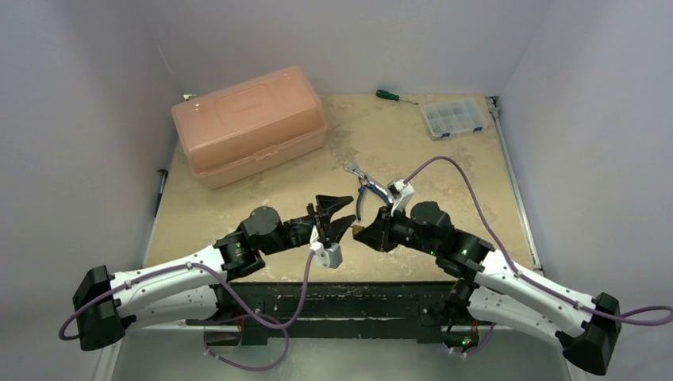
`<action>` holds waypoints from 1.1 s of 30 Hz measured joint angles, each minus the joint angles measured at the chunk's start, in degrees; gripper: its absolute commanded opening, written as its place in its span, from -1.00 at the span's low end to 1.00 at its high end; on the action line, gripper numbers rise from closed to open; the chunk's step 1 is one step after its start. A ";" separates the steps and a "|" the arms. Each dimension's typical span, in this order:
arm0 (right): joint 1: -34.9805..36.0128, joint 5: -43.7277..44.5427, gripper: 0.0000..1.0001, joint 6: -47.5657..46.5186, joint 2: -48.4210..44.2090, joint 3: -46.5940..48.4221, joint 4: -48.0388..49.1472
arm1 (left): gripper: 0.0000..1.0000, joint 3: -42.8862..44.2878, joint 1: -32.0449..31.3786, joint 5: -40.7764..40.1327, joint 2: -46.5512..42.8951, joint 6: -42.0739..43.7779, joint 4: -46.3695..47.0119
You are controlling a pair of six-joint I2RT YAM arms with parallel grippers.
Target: Unlock with the key
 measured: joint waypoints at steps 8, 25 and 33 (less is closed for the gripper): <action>0.00 -0.31 -1.00 1.20 3.19 -0.02 3.08 | -0.03 0.00 0.00 -1.09 -0.09 -0.02 0.87; 0.00 0.00 -1.00 10.97 20.24 -1.90 14.36 | 0.98 -0.57 0.11 -37.97 8.92 -8.15 17.22; -0.02 -0.46 -1.00 13.18 27.61 -0.28 17.97 | 0.98 9.99 0.13 -51.69 8.83 -23.26 10.73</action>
